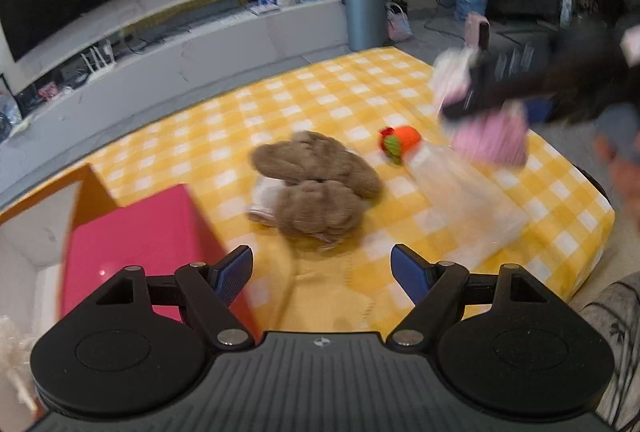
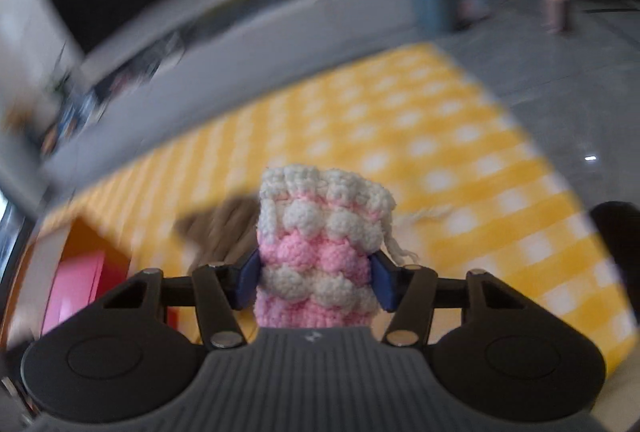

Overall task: Organize soft objects
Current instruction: 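Lift the pink pouch with the right tool while the left tool grasps the clear plastic bag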

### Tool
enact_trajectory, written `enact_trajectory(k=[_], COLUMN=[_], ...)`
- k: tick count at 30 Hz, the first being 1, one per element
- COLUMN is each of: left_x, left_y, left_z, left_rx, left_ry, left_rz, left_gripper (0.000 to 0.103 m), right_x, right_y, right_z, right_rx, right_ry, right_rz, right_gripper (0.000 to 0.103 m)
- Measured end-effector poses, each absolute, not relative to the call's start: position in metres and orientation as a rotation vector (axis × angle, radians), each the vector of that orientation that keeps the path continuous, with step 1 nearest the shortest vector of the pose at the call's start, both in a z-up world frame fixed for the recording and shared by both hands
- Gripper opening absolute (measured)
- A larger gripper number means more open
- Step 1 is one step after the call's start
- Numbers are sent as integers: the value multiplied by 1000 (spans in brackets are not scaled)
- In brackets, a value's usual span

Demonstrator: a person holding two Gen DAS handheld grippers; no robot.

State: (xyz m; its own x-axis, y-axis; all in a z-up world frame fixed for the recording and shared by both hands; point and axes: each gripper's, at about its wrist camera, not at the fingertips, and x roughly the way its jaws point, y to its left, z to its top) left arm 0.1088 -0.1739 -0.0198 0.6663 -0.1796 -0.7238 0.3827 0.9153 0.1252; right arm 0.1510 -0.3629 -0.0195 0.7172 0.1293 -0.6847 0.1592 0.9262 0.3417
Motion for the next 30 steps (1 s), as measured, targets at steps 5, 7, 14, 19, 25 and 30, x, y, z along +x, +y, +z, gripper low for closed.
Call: enact_trajectory(k=[5, 7, 14, 19, 25, 30], left_x=[119, 123, 140, 174, 204, 215], left_y=[-218, -237, -292, -306, -320, -328], left_z=[-36, -41, -50, -62, -86, -93], left_rx=[326, 344, 316, 124, 31, -38], left_ry=[813, 826, 888, 1024, 1085, 1094], left_rz=[-352, -355, -421, -407, -264, -226], left_gripper=[92, 92, 92, 92, 92, 92], right_x=[138, 135, 115, 104, 109, 109], right_y=[-393, -407, -432, -441, -452, -448], right_z=[-20, -25, -17, -9, -21, -21], right_rx=[416, 480, 459, 411, 453, 413], right_ry=[727, 722, 649, 607, 639, 646], right_rz=[-193, -227, -356, -434, -425, -431], right_gripper=[57, 57, 57, 57, 57, 57])
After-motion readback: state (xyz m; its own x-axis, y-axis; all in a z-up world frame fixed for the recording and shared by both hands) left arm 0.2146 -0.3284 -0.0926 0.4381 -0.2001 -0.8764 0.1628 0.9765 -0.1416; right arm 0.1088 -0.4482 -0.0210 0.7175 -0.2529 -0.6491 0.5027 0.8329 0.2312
